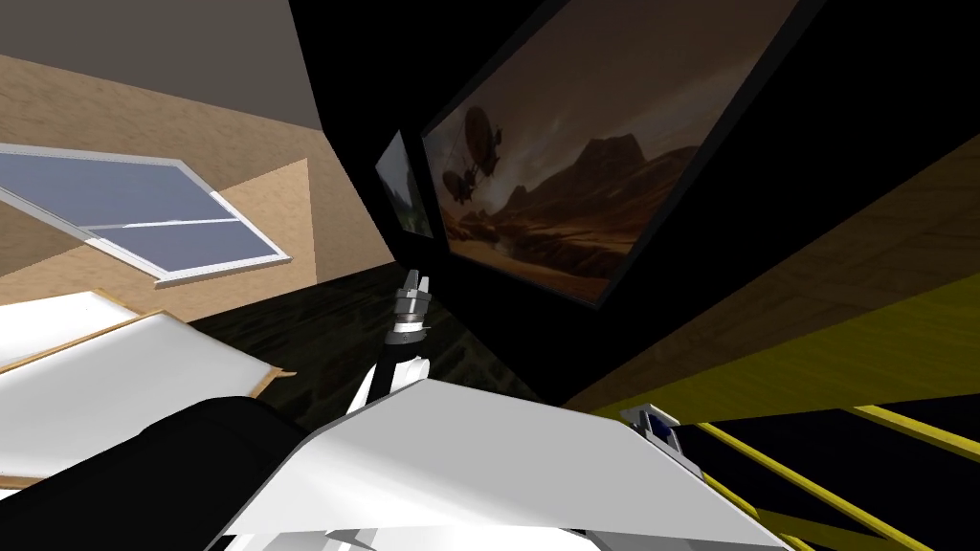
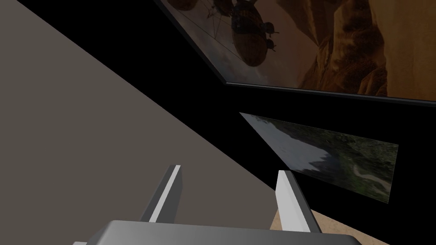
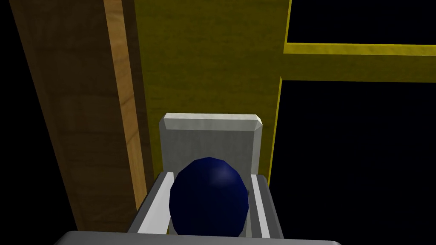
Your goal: Pull the door open
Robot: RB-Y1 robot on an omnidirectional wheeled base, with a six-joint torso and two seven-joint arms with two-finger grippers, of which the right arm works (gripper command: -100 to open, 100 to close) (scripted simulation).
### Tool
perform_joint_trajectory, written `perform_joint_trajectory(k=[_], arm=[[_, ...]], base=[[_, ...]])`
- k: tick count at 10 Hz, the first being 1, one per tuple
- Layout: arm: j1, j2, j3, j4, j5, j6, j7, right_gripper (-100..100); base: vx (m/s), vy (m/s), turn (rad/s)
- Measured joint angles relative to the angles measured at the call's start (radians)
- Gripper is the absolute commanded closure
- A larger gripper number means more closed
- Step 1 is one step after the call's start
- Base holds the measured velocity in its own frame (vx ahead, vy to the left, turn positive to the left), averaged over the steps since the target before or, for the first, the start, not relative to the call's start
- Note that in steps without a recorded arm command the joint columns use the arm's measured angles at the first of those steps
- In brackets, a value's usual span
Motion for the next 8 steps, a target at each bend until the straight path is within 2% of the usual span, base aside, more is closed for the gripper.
perform_joint_trajectory(k=[3, 5, 8], arm=[[-0.001, 0.001, 0.002, 0.000, 0.001, 0.001, 0.001, 100], [0.002, -0.006, 0.009, -0.004, 0.008, -0.003, -0.003, 100], [0.000, -0.016, 0.044, 0.006, 0.034, -0.022, -0.022, 100]], base=[[-0.003, 0.001, 0.002], [-0.160, -0.007, 0.054], [-0.196, 0.018, 0.057]])
